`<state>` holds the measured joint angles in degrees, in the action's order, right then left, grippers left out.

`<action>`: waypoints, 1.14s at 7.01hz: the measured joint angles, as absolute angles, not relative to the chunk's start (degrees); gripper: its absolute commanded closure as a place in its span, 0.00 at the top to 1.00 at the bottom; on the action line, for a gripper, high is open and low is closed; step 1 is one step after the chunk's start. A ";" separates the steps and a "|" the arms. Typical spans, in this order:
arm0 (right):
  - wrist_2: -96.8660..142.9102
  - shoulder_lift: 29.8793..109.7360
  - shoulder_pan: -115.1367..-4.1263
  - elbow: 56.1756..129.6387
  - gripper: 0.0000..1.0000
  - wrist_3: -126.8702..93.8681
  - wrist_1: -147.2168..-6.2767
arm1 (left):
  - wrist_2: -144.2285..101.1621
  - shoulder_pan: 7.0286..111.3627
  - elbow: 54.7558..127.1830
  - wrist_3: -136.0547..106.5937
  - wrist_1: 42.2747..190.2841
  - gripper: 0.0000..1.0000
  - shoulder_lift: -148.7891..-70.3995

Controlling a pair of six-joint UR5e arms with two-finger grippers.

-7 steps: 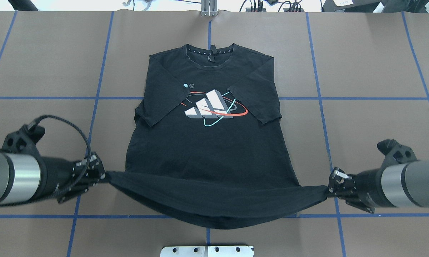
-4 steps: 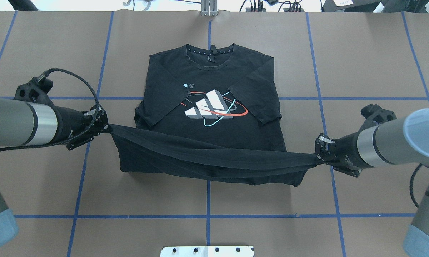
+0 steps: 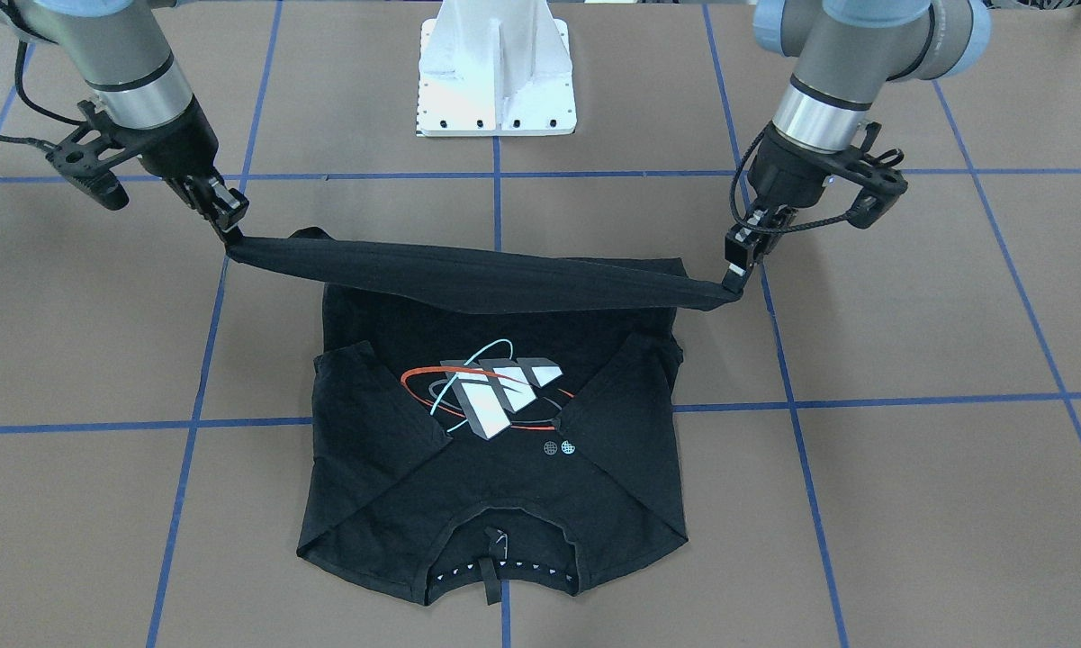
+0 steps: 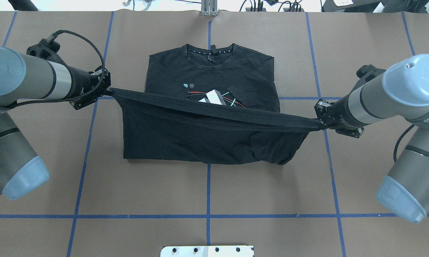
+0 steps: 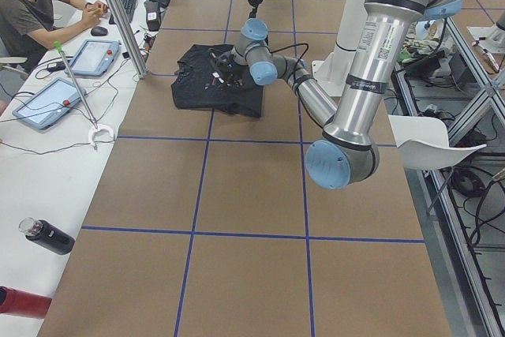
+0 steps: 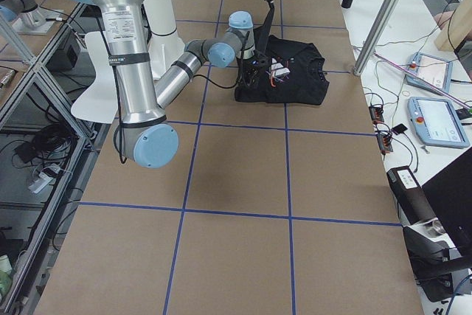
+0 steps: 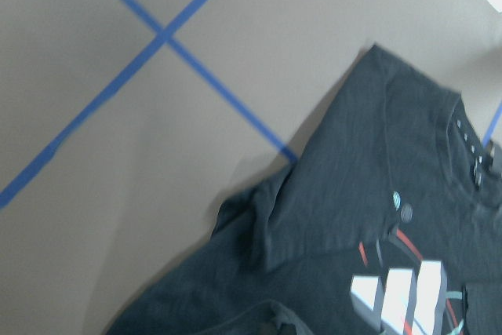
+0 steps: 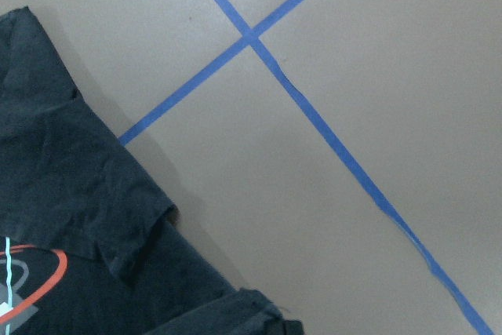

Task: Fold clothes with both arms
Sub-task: 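Lift both hem corners and carry them toward the collar, then lower the hem onto the shirt near the collar with both grippers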

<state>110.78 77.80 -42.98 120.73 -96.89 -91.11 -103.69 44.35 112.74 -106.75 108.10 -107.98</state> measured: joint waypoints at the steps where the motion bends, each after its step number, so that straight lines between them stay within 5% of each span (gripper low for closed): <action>1: 111.44 75.52 -45.17 117.70 0.00 -95.29 -91.30 | -103.67 45.33 111.16 -106.60 108.10 0.00 -109.32; 8: 112.62 57.26 -52.16 92.35 0.00 -84.76 -89.76 | -103.39 49.71 93.38 -103.71 116.61 0.00 -118.40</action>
